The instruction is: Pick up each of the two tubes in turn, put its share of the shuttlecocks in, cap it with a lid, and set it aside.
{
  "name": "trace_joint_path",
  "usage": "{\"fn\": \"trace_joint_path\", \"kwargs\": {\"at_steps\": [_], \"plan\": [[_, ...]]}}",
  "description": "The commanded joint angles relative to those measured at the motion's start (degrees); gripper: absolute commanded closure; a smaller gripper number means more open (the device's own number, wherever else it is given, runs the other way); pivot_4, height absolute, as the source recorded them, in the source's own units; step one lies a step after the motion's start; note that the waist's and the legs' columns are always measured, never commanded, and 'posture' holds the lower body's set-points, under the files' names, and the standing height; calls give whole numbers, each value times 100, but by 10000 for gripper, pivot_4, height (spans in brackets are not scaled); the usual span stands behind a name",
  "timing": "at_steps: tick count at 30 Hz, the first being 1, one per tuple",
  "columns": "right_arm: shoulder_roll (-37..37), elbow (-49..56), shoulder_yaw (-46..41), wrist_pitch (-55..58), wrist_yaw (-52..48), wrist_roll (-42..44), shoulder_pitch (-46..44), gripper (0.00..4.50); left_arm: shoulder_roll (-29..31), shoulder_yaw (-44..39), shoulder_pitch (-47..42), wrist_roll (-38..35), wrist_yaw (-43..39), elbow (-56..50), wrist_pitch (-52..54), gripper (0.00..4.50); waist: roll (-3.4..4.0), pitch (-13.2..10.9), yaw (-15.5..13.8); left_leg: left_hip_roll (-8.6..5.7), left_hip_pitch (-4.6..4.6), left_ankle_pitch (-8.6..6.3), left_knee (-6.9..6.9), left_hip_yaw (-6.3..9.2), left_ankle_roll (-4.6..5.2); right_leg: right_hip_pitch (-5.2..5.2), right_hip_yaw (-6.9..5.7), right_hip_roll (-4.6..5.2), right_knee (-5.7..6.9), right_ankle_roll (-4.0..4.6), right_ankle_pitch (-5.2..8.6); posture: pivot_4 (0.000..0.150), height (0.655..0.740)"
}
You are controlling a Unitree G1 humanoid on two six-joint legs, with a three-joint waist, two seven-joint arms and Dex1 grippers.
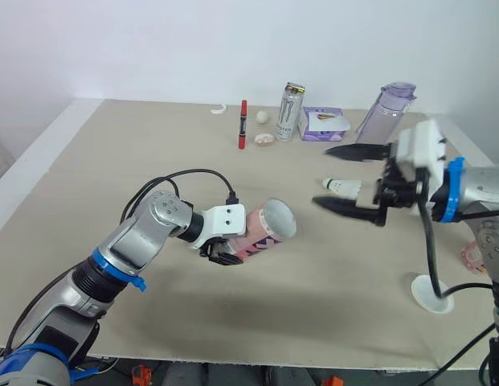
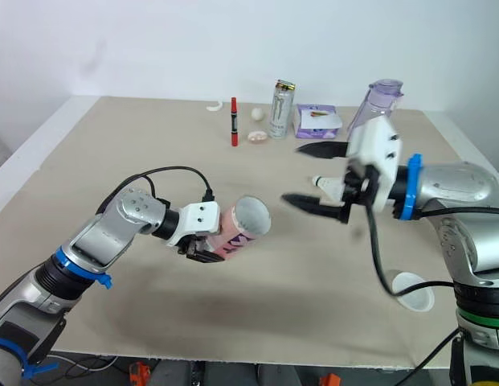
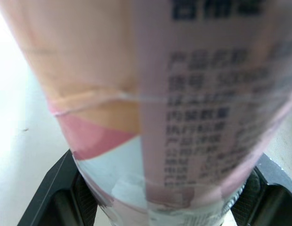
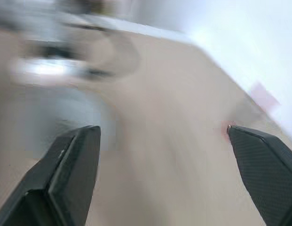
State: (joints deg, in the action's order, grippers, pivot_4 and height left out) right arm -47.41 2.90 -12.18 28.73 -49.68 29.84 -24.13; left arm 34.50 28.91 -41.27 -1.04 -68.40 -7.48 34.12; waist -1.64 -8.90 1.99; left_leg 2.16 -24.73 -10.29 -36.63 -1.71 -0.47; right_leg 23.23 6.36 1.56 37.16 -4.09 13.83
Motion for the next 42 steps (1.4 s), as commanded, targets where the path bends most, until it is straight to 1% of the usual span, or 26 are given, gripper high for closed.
{"fn": "trace_joint_path", "kwargs": {"at_steps": [1, 2, 6, 8, 10, 15, 21, 26, 34, 36, 37, 38, 39, 40, 41, 42], "plan": [[506, -1105, -188, -501, 972, -529, -155, 466, 68, 82, 42, 217, 132, 173, 56, 13615, 3, 0, 0, 1, 1, 0, 0, 1, 0, -1, 0, -1, 0, 0, 0, 1500, 7400], [652, -1375, -175, -573, 1036, -552, -199, 466, 79, 77, 46, 214, 129, 168, 61, 13615, 21, -3, 1, 1, 2, 0, -4, 1, 0, -1, 0, -3, 2, 0, 0, 1500, 7400], [1025, -2055, -127, -573, 1146, -585, -489, 466, 114, 61, 39, 208, 133, 164, 70, 13615, 26, -4, 9, -3, 0, 6, 1, 9, 10, -2, 3, -11, 2, -5, -5, 1500, 7400], [1076, -2351, -84, -577, 1254, -701, -611, 466, 130, 50, 45, 208, 138, 153, 80, 13615, 26, -4, 38, -3, 0, 6, 1, 10, 9, -4, 4, -12, 2, -7, -5, 1500, 7400], [1077, -2699, 23, -832, 1192, -908, -689, 466, 144, 45, 47, 208, 140, 143, 86, 13615, 26, -4, 40, -5, 1, 8, 0, 11, 13, -6, 4, -12, 2, -10, -7, 1500, 7400], [1252, -3043, 5, -785, 1104, -867, -929, 466, 197, 20, 71, 206, 147, 117, 115, 13615, 25, -5, 65, -5, 1, 10, 2, 13, 16, -8, 4, -12, 2, -11, -6, 1500, 7400], [1471, -3424, 122, -903, 1025, -1040, -1191, 466, 225, 18, 80, 195, 143, 103, 116, 13615, 25, -5, 80, -4, 5, 12, 2, 14, 19, -8, 4, -16, 3, -8, -13, 1500, 7400], [1718, -3915, 136, -960, 1146, -1148, -1603, 466, 205, 16, 47, 207, 166, 141, 105, 13615, 25, -5, 84, -3, 4, 12, 3, 14, 19, -7, 5, -17, 3, -8, -13, 1500, 7400], [1882, -5157, 210, -1470, 1174, -1438, -2328, 466, 232, 0, 93, 209, 195, 105, 142, 13615, 26, -5, 90, -4, 5, 12, 4, 13, 19, -7, 5, -17, 2, -7, -14, 1500, 7400], [1940, -5467, 211, -1635, 1230, -1514, -2530, 5657, 228, -1, 99, 210, 207, 97, 157, 13615, 26, -5, 90, -3, 5, 12, 4, 14, 19, -7, 5, -18, 3, -7, -14, 1500, 7400], [1963, -5600, 231, -1727, 1244, -1565, -2607, 7035, 226, -1, 105, 212, 215, 89, 165, 13615, 26, -5, 91, -4, 5, 12, 5, 14, 19, -7, 5, -18, 3, -7, -14, 1500, 7400], [1979, -5704, 247, -1804, 1244, -1602, -2661, 13578, 224, 0, 110, 213, 223, 80, 173, 13615, 26, -5, 92, -4, 5, 12, 5, 13, 19, -7, 5, -17, 3, -7, -14, 1500, 7400], [1992, -5781, 251, -1854, 1242, -1616, -2702, 15858, 225, -2, 115, 213, 228, 72, 178, 13615, 26, -5, 96, -4, 5, 12, 5, 13, 19, -7, 6, -17, 3, -7, -14, 1500, 7400], [1999, -5873, 246, -1913, 1236, -1635, -2742, 22678, 229, -3, 123, 213, 231, 58, 185, 13615, 26, -5, 97, -4, 5, 12, 5, 13, 19, -7, 6, -17, 3, -6, -15, 1500, 7400], [1999, -5943, 241, -1967, 1238, -1654, -2773, 24187, 234, -8, 131, 210, 234, 44, 195, 13615, 26, -5, 97, -4, 5, 12, 5, 14, 19, -7, 6, -17, 3, -6, -15, 1500, 7400], [2000, -6010, 230, -2014, 1237, -1670, -2804, 27824, 240, -14, 138, 208, 237, 35, 201, 13615, 26, -5, 97, -4, 5, 13, 5, 14, 19, -7, 5, -18, 3, -6, -15, 1500, 7400]]}}
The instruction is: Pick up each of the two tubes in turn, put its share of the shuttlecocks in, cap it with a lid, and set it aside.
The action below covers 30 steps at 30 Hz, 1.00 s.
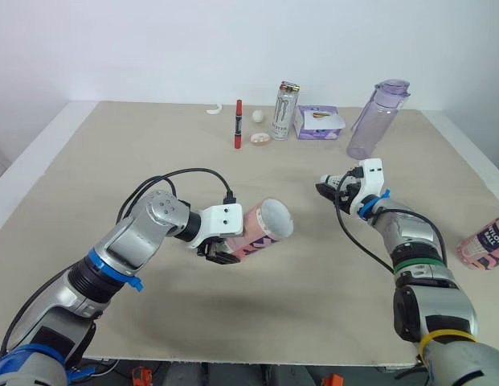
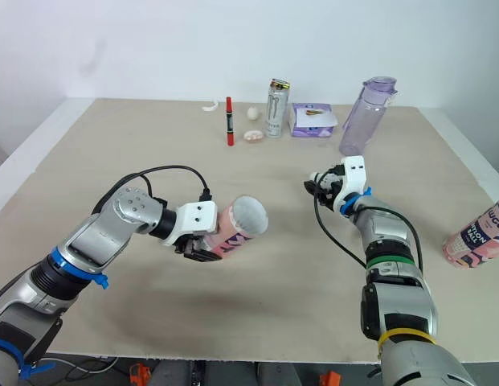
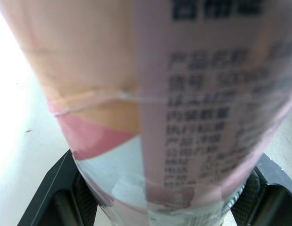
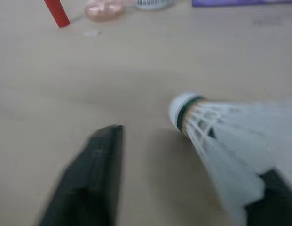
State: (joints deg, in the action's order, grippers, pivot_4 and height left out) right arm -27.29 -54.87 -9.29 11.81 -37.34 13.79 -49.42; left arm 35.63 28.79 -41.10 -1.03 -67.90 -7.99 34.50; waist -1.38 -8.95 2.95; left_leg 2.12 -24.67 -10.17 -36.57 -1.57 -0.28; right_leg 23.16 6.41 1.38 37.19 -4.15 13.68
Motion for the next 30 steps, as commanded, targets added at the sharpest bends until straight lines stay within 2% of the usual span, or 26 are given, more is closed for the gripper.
{"fn": "trace_joint_path", "kwargs": {"at_steps": [1, 2, 4, 5, 7, 10, 13, 14, 17, 20, 24, 30], "plan": [[-10, -291, -79, -359, 3, -71, -303, 32090, 135, -6, 126, 207, 188, 81, 164, 13615, 0, 0, 0, 0, 0, 0, 0, 0, 0, 0, 0, 0, 0, 0, 0, 1500, 7400], [-18, -328, -86, -403, 5, -84, -317, 37736, 146, -8, 139, 210, 192, 75, 163, 13615, 0, 0, 0, 0, 0, 0, 0, 1, 0, 0, 0, 0, 0, -1, 1, 1500, 7400], [-45, -391, -99, -478, 8, -108, -338, 43089, 159, -4, 157, 218, 196, 62, 163, 13615, 0, 0, 0, 0, 0, 0, 0, 0, 0, 0, 0, 0, 0, -1, 1, 1500, 7400], [-58, -413, -101, -509, 10, -122, -345, 44235, 161, -1, 162, 219, 197, 55, 166, 13615, 0, 0, 0, 0, -1, 0, 1, 0, 0, 0, 0, 0, 0, -2, 1, 1500, 7400], [-115, -362, -55, -641, -73, -174, -320, 44235, 150, 8, 162, 222, 195, 54, 162, 13615, 0, 0, 2, 0, 0, 0, 3, 0, 0, 0, 0, -1, 0, -3, 3, 1500, 7400], [-327, 479, 121, -898, -473, -269, 16, 44235, 125, 19, 122, 222, 191, 95, 142, 13615, 0, 0, 4, 1, 1, 0, 4, 0, 0, 0, 0, -3, 0, -2, 2, 1500, 7400], [-840, 2108, 332, -1233, -1061, -405, 645, 44235, 129, 12, 108, 212, 184, 99, 120, 13615, 3, -2, -7, -2, -3, 0, 4, 2, -1, 0, 2, -2, 1, -11, 10, 1500, 7400], [-1163, 2880, 416, -1450, -1568, -344, 878, 44235, 137, 9, 115, 203, 172, 92, 109, 13615, 3, -2, -8, -2, -3, 0, 4, 1, -1, 0, 3, -2, 0, -11, 10, 1500, 7400], [-2198, 5160, 693, -1910, -3324, 162, 1419, 44235, 152, 23, 132, 186, 128, 104, 63, 13615, 24, -12, -19, -6, -9, 0, 5, 4, -1, 7, 4, -1, 4, -17, 15, 1500, 7400], [-2686, 6666, 876, -1921, -3931, 513, 1512, 44235, 116, 42, 51, 200, 104, 223, 19, 13615, 40, -25, -15, -5, 5, 0, 8, 4, -1, -3, 5, -2, 4, -11, 15, 1500, 7400], [-2697, 7035, 1187, -2047, -4044, 296, 1226, 44235, 64, 40, -53, 181, 82, 302, 56, 13615, 24, -31, -15, -1, 20, 0, 8, 0, -2, -1, 4, 4, 4, 9, 3, 1500, 7400], [-2409, 6897, 1640, -2254, -3920, -220, 1023, 44235, -8, -23, -129, 43, 49, 143, 381, 13615, 22, -32, -20, -4, 18, 0, 1, -8, -2, 16, 2, 16, 3, 15, 0, 1500, 7400]]}}
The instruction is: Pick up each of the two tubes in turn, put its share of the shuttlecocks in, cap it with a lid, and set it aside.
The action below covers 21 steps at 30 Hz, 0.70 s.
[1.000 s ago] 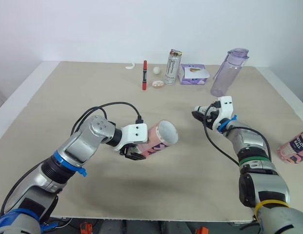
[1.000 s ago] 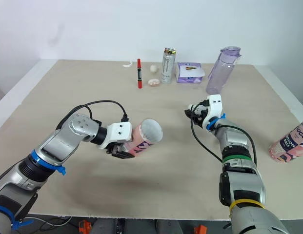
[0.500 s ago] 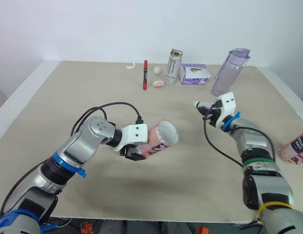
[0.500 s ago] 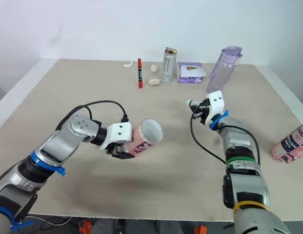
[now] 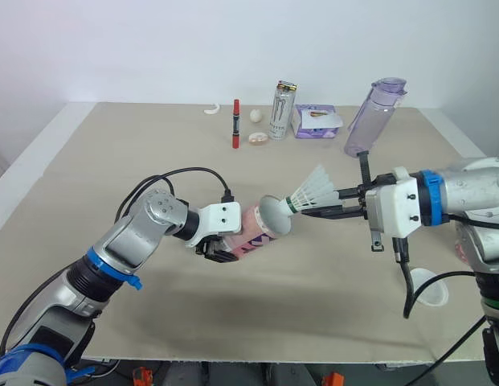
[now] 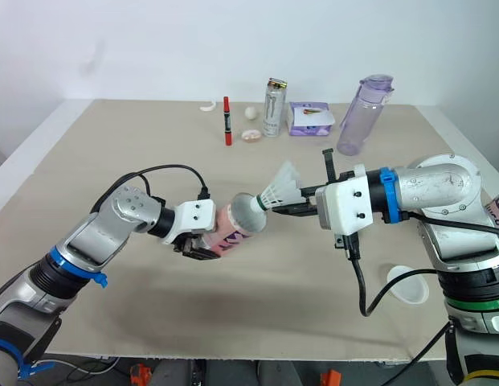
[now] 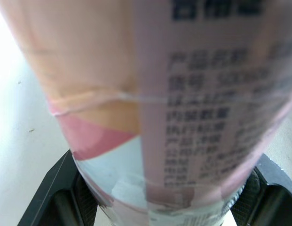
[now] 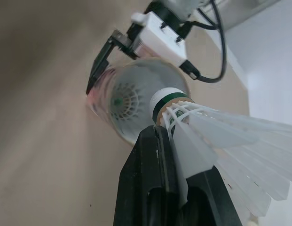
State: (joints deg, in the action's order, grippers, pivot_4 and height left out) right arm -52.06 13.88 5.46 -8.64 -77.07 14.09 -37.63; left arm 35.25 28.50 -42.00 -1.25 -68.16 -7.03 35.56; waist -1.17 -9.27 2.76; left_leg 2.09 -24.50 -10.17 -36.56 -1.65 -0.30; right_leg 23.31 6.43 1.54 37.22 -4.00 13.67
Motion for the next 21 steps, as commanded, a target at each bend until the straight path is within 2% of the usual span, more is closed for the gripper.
{"fn": "trace_joint_path", "kwargs": {"at_steps": [1, 5, 6, 8, 9, 12, 14, 17, 19, 20, 21], "plan": [[84, -6, 195, -235, 54, -295, -171, 44235, 30, 4, -40, 55, 66, 18, 309, 13615, 0, 0, -13, 0, -1, 0, 0, 0, 0, 0, -1, 0, 0, 0, 0, 1500, 7400], [8, 83, 284, -145, -120, -242, -186, 28229, 76, 11, -33, 14, 64, -66, 440, 13615, 0, 0, -17, 1, -24, 0, 2, 3, -1, 4, -6, -2, 0, -7, 14, 1500, 7400], [-10, 119, 265, -103, -138, -208, -182, 28229, 82, 13, -35, 7, 73, -74, 459, 13615, 1, 0, -16, 1, -25, 0, 3, 3, -1, 4, -6, -2, 0, -8, 16, 1500, 7400], [-42, 184, 192, 17, -154, -83, -201, 20391, 86, 16, -36, 7, 82, -82, 481, 13615, 0, 0, -16, 1, -25, -1, 4, 5, -1, 3, -7, -3, 0, -9, 17, 1500, 7400], [-48, 258, 44, 349, -98, 218, -235, 15627, 90, 22, -37, 12, 82, -81, 482, 13615, 0, 0, -16, 1, -24, -1, 4, 7, -1, 1, -7, -5, 0, -8, 17, 1500, 7400], [-119, 487, -501, 2010, 316, 1484, -289, 5296, 109, 47, -37, 43, 82, -47, 443, 13615, -1, -1, -16, 3, -25, 0, 5, 8, -1, 1, -7, -5, 0, -8, 17, 1500, 7400], [-285, 445, -802, 2975, 474, 2112, -319, 1221, 125, 76, -46, 85, 89, -3, 386, 13615, -3, -2, -18, 5, -26, 0, 5, 11, -1, -1, -7, -4, 0, -5, 15, 1500, 7400], [-541, 169, -910, 3888, 528, 2392, -350, 1221, 104, 119, -73, 116, 92, 44, 335, 13615, -5, -2, -19, 4, -24, -1, 5, 10, -1, -1, -8, -4, 0, -4, 14, 1500, 7400], [-586, 112, -687, 3954, 530, 2151, -401, 1221, 84, 143, -89, 115, 86, 58, 314, 13615, -5, -1, -19, 5, -23, 0, 5, 9, -1, 1, -8, -4, 0, -1, 12, 1500, 7400], [-509, 132, -461, 3812, 526, 1917, -495, 3597, 69, 156, -101, 112, 85, 58, 315, 13615, -5, -1, -18, 5, -22, 0, 5, 9, -1, 1, -9, -4, 0, 0, 11, 1500, 7400], [-420, 146, -271, 3691, 514, 1747, -595, 3597, 53, 170, -119, 113, 84, 68, 310, 13615, -5, -1, -17, 5, -22, 0, 4, 9, -1, 1, -9, -4, 0, 0, 11, 1500, 7400]]}}
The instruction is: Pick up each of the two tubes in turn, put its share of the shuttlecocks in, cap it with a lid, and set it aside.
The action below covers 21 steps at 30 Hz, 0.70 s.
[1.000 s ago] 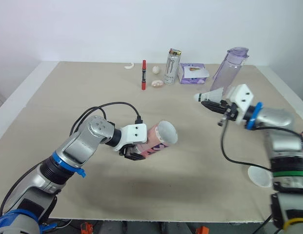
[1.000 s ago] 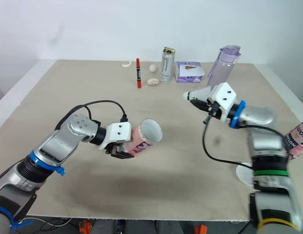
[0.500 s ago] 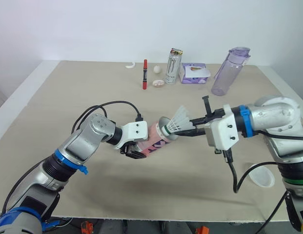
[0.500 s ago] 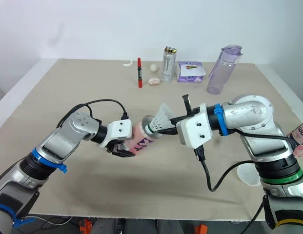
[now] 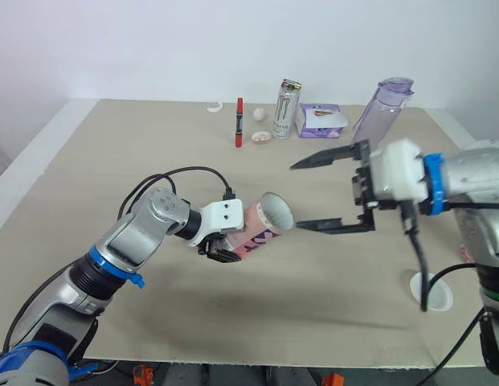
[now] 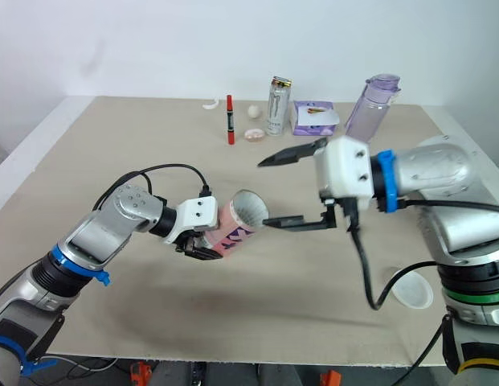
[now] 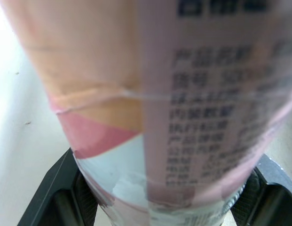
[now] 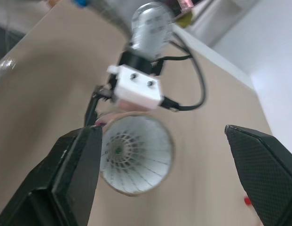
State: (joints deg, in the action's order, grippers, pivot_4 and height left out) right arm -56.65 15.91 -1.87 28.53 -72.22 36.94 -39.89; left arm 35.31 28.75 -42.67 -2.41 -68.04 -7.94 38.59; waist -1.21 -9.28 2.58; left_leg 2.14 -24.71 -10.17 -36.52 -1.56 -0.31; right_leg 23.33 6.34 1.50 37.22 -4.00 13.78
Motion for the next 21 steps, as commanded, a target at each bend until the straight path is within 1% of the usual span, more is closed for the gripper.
{"fn": "trace_joint_path", "kwargs": {"at_steps": [1, 3, 5, 6, 7, 8, 9, 10, 11, 16, 21], "plan": [[116, -46, 633, -63, 26, -670, -477, 7437, 33, 155, -70, 228, 74, 167, 8, 13615, 1, 0, 1, 0, 0, 0, 0, 0, 0, 1, 0, 0, 0, 1, -1, 1500, 7400], [184, -40, 875, -142, -42, -898, -620, 13692, 19, 168, -93, 225, 70, 176, 7, 13615, 3, 1, 5, -1, 1, 0, 0, -2, 0, 2, 0, 1, 0, 1, -1, 1500, 7400], [346, -146, 1305, -419, -157, -1357, -849, 27480, 16, 181, -107, 222, 66, 188, -3, 13615, 3, 1, -7, -2, -4, 0, -1, 0, 0, 7, -3, -1, 0, -1, -1, 1500, 7400], [439, -210, 1498, -533, -180, -1557, -942, 27480, 16, 190, -110, 226, 65, 197, -15, 13615, 3, 1, -9, -2, -5, 0, 0, 0, 0, 8, -3, -1, 0, -1, -1, 1500, 7400], [505, -260, 1645, -627, -212, -1702, -1001, 31839, 12, 198, -113, 233, 70, 208, -25, 13615, 3, 1, -6, -2, -13, 0, -3, -4, 0, 12, -2, 2, -1, -6, 2, 1500, 7400], [560, -300, 1763, -720, -264, -1831, -1043, 34033, 7, 202, -115, 237, 72, 214, -29, 13615, 3, 1, -1, -3, -17, 0, -4, -4, -1, 12, -2, 3, -2, -10, 5, 1500, 7400], [672, -338, 1901, -765, -286, -1939, -1124, 40272, 2, 203, -116, 238, 76, 212, -29, 13615, 3, 1, -1, -3, -17, 0, -4, -5, -1, 12, -1, 2, -3, -9, 4, 1500, 7400], [758, -372, 1991, -798, -304, -2018, -1184, 42752, -2, 205, -117, 238, 79, 213, -30, 13615, 2, 0, -6, -4, -20, 0, -4, -4, -1, 14, -1, 2, -3, -10, 4, 1500, 7400], [829, -418, 2114, -872, -351, -2141, -1252, 43948, -8, 205, -116, 239, 84, 219, -35, 13615, 3, 1, -6, -3, -22, 0, -4, -1, -1, 14, -3, 0, -3, -10, 5, 1500, 7400], [950, -590, 2585, -1143, -698, -2661, -1386, 43948, -26, 207, -113, 250, 123, 231, -49, 13615, 3, 1, -14, -6, -31, 0, -6, 4, 0, 16, -4, -1, -2, -14, 7, 1500, 7400], [1506, -998, 3440, -1284, -781, -3401, -1637, 43948, -63, 226, -104, 261, 164, 248, -67, 13615, 3, 1, -6, -5, -32, 0, -10, 4, 0, 15, -4, -2, -2, -14, 6, 1500, 7400]]}}
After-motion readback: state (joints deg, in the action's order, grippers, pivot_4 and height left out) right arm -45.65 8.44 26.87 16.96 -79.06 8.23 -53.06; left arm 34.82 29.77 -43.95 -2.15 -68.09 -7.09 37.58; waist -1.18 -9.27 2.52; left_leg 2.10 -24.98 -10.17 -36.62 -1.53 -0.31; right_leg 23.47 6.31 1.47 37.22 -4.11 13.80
